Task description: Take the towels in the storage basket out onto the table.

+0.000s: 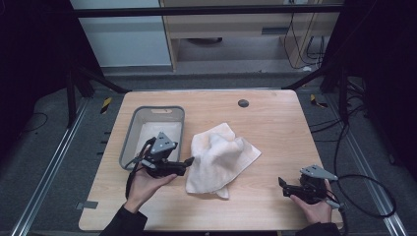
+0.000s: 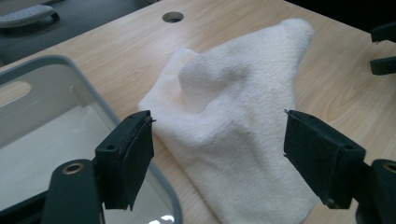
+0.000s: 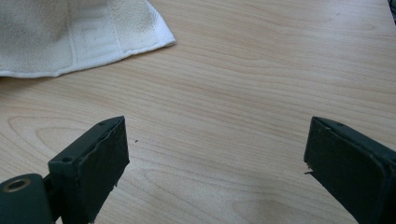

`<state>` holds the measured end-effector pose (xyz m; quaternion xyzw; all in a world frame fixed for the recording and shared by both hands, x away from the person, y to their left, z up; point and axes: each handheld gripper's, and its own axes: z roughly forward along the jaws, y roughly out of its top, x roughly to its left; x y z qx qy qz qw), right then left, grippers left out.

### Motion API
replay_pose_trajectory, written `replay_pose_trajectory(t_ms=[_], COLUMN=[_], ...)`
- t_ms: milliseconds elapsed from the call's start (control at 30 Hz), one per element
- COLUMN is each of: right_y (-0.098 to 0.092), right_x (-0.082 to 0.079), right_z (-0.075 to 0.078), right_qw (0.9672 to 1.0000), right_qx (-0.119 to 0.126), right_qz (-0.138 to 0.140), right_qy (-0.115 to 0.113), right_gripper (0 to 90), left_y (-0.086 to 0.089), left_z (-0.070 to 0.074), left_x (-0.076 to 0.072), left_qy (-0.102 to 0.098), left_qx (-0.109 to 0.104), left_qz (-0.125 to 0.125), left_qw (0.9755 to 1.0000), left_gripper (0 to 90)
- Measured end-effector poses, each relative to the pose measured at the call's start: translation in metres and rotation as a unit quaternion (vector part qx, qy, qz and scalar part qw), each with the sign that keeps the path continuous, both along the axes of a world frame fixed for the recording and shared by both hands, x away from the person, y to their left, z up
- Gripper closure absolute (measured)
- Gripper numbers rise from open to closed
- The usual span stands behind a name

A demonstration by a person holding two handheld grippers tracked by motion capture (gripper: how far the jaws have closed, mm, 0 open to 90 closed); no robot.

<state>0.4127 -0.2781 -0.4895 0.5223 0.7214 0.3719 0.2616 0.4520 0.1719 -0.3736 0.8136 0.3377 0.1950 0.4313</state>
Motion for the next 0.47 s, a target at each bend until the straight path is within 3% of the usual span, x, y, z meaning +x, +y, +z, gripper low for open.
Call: replay_pose_trajectory(t_ms=[167, 200, 300, 467], right_y=[-0.001, -0.001, -0.001, -0.001], right_x=[0.0, 0.0, 0.0, 0.0], right_z=[0.0, 0.0, 0.0, 0.0], right_qw=[1.0, 1.0, 1.0, 1.0], right_qx=[0.0, 0.0, 0.0, 0.0], right_qz=[-0.002, -0.002, -0.002, 0.0], right_qy=[0.0, 0.0, -0.001, -0.002], right_gripper=[6.3, 6.3, 6.2, 6.2], left_y=[0.029, 0.029, 0.05, 0.068], left_z=[-0.005, -0.005, -0.011, -0.015], left_x=[-0.004, -0.004, -0.009, -0.015], left_qy=[-0.027, -0.027, -0.04, -0.039], left_qx=[-0.024, -0.024, -0.042, -0.055], left_qz=[0.051, 0.051, 0.091, 0.117], left_qw=[0.998, 0.998, 0.9942, 0.9909], left_gripper=[23.5, 23.7, 24.2, 24.6])
